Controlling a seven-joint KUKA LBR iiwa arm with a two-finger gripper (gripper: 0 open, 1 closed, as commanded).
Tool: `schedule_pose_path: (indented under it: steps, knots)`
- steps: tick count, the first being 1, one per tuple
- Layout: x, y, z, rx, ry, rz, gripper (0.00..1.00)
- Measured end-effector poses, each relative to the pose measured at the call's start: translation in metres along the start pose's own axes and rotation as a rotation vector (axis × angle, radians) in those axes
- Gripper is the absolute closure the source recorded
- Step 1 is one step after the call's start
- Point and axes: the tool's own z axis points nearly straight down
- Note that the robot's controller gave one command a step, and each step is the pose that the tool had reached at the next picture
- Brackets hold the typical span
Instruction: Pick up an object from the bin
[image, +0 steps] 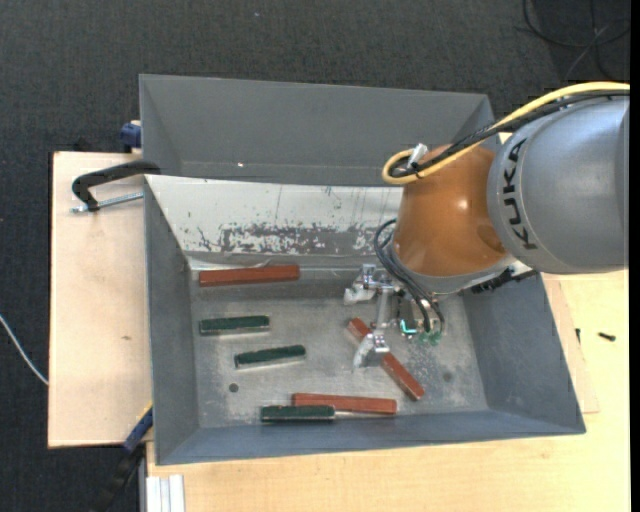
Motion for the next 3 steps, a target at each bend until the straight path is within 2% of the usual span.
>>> schedule_pose_path:
  steps: [1,2,3]
  knots:
    - [-0.002,0.0,-0.004,0.0,-0.008,0.001,0.0]
    - [-0.006,-0.029,0.013,-0.002,-0.008,0.176,0.0]
    - [-0.014,-0.051,0.006,0.0,-0.012,0.158,0.0]
